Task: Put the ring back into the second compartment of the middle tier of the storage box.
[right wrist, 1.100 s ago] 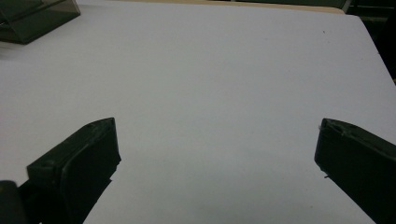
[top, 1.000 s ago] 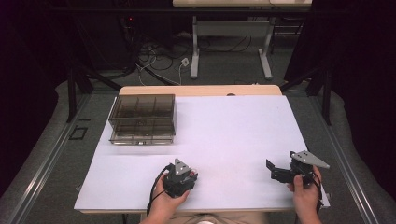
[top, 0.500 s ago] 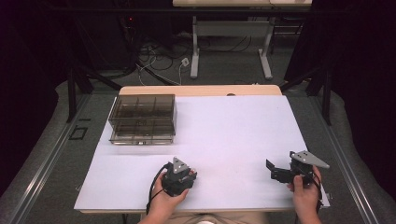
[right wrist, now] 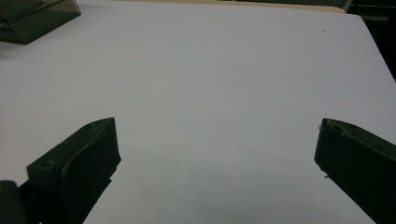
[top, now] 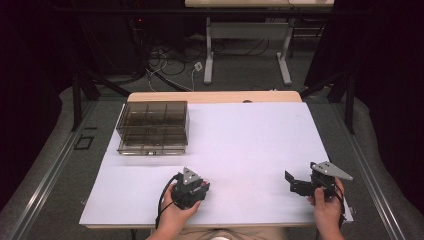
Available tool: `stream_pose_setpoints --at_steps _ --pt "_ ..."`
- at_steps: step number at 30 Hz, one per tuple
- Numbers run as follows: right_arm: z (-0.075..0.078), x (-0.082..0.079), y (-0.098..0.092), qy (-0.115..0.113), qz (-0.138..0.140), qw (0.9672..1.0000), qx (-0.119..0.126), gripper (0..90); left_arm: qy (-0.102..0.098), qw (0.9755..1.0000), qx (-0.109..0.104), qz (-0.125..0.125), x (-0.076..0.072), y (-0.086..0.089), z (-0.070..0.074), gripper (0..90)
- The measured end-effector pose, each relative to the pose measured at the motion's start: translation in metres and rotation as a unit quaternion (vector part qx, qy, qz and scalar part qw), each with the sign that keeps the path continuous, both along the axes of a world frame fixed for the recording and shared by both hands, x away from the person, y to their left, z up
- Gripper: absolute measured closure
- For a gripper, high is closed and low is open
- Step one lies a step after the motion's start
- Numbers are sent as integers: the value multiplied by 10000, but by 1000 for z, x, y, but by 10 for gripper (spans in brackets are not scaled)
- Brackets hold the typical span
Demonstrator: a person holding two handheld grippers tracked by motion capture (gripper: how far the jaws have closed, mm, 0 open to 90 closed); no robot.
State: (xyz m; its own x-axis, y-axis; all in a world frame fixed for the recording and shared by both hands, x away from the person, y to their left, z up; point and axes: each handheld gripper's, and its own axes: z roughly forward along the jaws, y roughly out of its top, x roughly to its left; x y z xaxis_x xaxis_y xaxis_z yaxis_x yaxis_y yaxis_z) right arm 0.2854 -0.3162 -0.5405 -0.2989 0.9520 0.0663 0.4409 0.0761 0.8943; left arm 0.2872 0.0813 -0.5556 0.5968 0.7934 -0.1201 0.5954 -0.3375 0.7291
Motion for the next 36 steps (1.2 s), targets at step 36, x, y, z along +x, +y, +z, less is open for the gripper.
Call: stream_pose_setpoints --at_steps 36 --pt "0 0 0 45 5 10000 -24 0 -196 9988 -252 372 6 21 16 679"
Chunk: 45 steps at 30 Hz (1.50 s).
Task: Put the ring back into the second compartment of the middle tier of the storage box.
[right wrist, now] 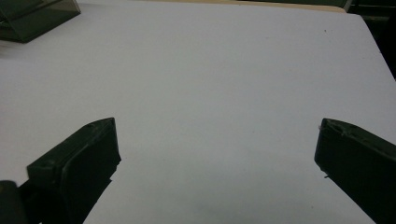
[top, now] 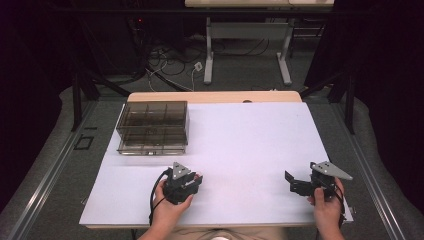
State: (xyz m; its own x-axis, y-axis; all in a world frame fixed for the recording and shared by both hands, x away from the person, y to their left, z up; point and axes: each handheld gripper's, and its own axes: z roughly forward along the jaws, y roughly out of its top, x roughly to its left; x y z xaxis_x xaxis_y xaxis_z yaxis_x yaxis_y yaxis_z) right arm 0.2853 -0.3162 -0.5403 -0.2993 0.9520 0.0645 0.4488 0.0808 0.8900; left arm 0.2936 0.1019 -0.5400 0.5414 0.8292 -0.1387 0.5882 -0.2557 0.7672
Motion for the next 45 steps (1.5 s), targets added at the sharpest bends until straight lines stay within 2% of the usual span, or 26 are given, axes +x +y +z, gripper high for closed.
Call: stream_pose_setpoints --at_steps 10,18,22,29,32,36,41,45 --pt "0 0 0 -12 8 10000 14 0 0 10000 -27 77 2 9 5 679" --pt "0 0 0 -16 9 10000 -2 0 -13 9997 -139 208 4 15 7 679" --pt "0 0 0 -4 -3 10000 -26 0 -15 9997 -111 206 5 18 8 679" --pt "-1 2 0 -18 14 10000 4 0 13 9990 -237 380 8 26 9 679" --pt "-1 1 0 35 -12 10000 36 0 -13 9983 -330 484 9 31 11 679" --pt "-1 2 0 -18 -44 10000 68 0 -38 9976 -363 593 11 38 14 679" --pt "-1 2 1 20 19 10000 24 0 -87 9963 -435 735 13 48 18 679" --pt "-1 2 0 18 24 10000 24 0 -132 9944 -533 904 15 58 22 680"
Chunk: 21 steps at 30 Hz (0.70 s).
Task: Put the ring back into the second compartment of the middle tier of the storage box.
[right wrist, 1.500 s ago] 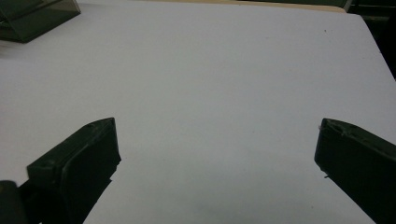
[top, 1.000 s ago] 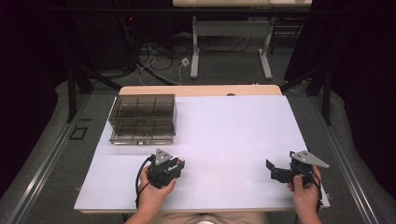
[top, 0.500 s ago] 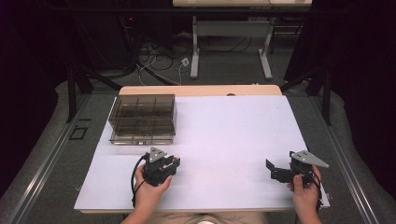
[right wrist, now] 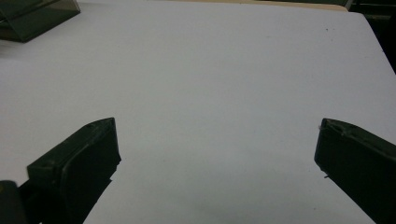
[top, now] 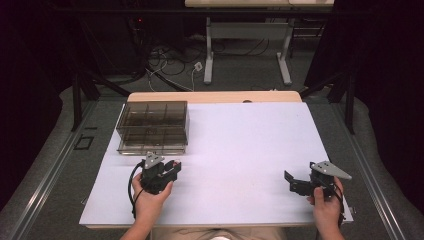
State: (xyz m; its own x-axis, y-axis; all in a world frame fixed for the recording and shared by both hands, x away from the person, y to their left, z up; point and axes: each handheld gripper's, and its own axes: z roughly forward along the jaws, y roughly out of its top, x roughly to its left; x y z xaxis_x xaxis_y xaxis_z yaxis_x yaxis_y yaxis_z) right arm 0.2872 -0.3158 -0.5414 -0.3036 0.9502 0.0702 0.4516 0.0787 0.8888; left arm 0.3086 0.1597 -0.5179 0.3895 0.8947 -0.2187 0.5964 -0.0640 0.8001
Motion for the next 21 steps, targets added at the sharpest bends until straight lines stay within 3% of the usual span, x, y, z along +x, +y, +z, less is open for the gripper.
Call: stream_pose_setpoints --at_steps 6,21 --pt "0 1 0 16 -6 10000 -25 0 -33 9997 -124 218 3 14 4 680" --pt "-1 1 1 42 -15 10000 -24 0 -160 9980 -204 584 7 35 9 680"
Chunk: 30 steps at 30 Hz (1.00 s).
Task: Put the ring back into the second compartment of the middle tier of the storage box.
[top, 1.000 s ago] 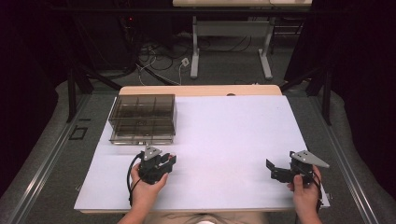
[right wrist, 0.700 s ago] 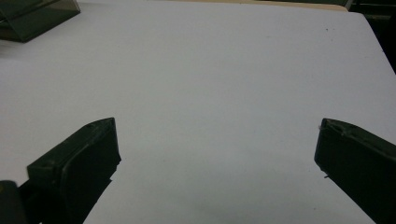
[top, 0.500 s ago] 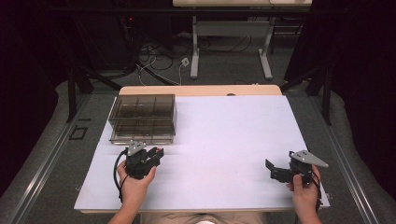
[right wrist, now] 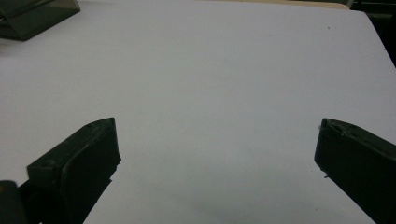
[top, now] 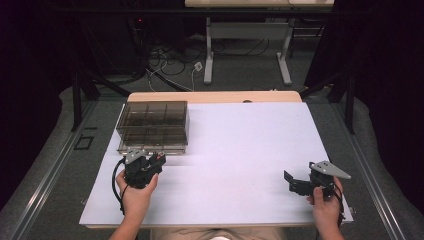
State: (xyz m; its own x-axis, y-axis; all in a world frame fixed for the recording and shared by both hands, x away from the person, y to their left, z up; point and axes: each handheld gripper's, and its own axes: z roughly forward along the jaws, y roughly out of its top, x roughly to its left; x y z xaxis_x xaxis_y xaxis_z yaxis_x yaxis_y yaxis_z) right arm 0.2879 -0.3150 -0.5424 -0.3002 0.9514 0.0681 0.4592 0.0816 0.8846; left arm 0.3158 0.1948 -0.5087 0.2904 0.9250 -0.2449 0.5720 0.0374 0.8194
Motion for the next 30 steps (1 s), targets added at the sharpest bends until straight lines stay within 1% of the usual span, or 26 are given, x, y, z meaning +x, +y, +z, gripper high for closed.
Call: stream_pose_setpoints --at_steps 5,6,7,8,13,14,16,17,19,20,22,24,25,27,30 --pt "0 0 -1 -19 12 10000 -28 0 -66 9999 95 65 1 4 2 680" --pt "-1 1 0 -90 9 10000 10 0 -58 9999 81 71 1 5 2 680" --pt "-1 1 0 -86 -1 10000 7 0 -59 9999 85 91 2 5 3 680" --pt "0 0 -1 -14 6 10000 -31 0 -72 9999 117 82 2 7 3 680" --pt "0 0 0 -1 -3 10000 -27 0 -106 9998 117 152 6 9 4 680" --pt "0 0 0 7 -14 10000 -11 0 -91 9998 111 157 6 9 5 680" --pt "-1 1 0 -51 -7 10000 17 0 -105 9997 116 191 8 10 5 680" --pt "0 2 -1 -38 16 10000 -27 0 -99 9997 123 196 9 11 5 680" --pt "-2 3 0 -65 14 10000 13 0 -109 9996 126 231 10 13 6 680" --pt "-1 2 0 -18 15 10000 -8 0 -91 9996 128 244 11 13 6 680" --pt "-2 4 1 -74 29 10000 7 0 -88 9995 154 274 14 14 5 681" --pt "-2 3 1 -55 13 10000 28 0 -53 9994 175 283 15 15 5 680" --pt "-2 4 1 -82 27 10000 5 0 -73 9994 185 289 17 15 5 680" --pt "-1 3 0 -42 33 10000 -27 0 -42 9994 204 286 19 15 6 681" --pt "-2 3 1 -53 17 10000 -2 0 -44 9993 215 305 22 16 6 680"
